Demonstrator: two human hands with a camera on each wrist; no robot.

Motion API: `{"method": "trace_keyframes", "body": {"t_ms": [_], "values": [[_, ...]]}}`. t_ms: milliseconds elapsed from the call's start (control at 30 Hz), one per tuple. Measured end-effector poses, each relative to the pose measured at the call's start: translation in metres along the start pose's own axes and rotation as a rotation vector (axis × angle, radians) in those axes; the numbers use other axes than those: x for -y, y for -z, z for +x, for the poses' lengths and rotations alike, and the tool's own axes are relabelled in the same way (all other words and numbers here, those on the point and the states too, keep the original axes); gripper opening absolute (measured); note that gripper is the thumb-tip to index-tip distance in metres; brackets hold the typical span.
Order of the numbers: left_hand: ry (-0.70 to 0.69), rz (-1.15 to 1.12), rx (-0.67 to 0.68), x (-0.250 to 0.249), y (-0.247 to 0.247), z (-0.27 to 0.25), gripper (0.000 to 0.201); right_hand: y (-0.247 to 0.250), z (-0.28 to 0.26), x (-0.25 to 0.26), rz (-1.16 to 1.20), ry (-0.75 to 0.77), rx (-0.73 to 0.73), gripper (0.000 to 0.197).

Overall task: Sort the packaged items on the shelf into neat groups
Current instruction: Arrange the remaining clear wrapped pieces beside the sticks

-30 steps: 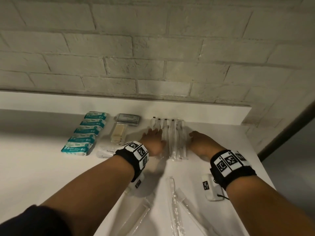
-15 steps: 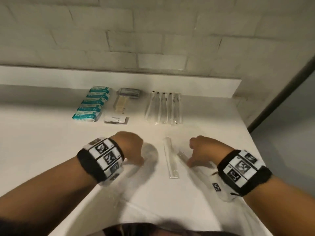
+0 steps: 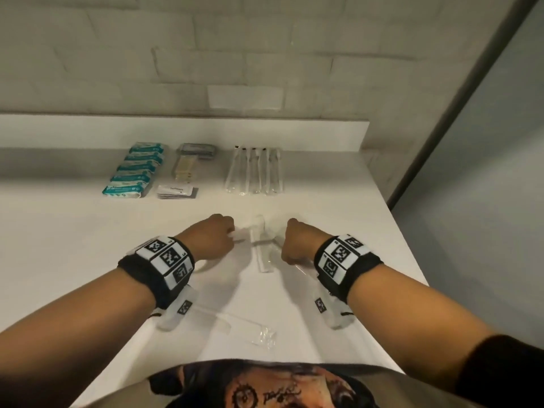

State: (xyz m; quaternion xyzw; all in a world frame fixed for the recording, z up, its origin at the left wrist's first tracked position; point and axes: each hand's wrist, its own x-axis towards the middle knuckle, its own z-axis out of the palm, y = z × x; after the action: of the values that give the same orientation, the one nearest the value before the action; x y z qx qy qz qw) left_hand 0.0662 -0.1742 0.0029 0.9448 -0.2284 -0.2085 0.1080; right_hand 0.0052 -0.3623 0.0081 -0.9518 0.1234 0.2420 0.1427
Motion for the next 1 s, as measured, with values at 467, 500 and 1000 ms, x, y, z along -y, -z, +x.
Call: {"method": "trace_keyframes", "body": {"t_ms": [467, 500, 1000], "values": [[-0.236, 0.353, 0.138, -0.047, -0.003, 0.03, 0.063, 0.029, -0.049, -0.083, 0.011, -0.101, -0.058, 0.034], [-0.216, 0.365, 0.147, -0.048, -0.002, 0.03, 0.056, 0.025, -0.054, -0.091, -0.086, -0.143, -0.046, 0.044], [-0.053, 0.161, 0.159, -0.007, -0.004, -0.003, 0.019, -0.011, -0.073, -0.045, -0.146, 0.107, 0.092, 0.026]]}}
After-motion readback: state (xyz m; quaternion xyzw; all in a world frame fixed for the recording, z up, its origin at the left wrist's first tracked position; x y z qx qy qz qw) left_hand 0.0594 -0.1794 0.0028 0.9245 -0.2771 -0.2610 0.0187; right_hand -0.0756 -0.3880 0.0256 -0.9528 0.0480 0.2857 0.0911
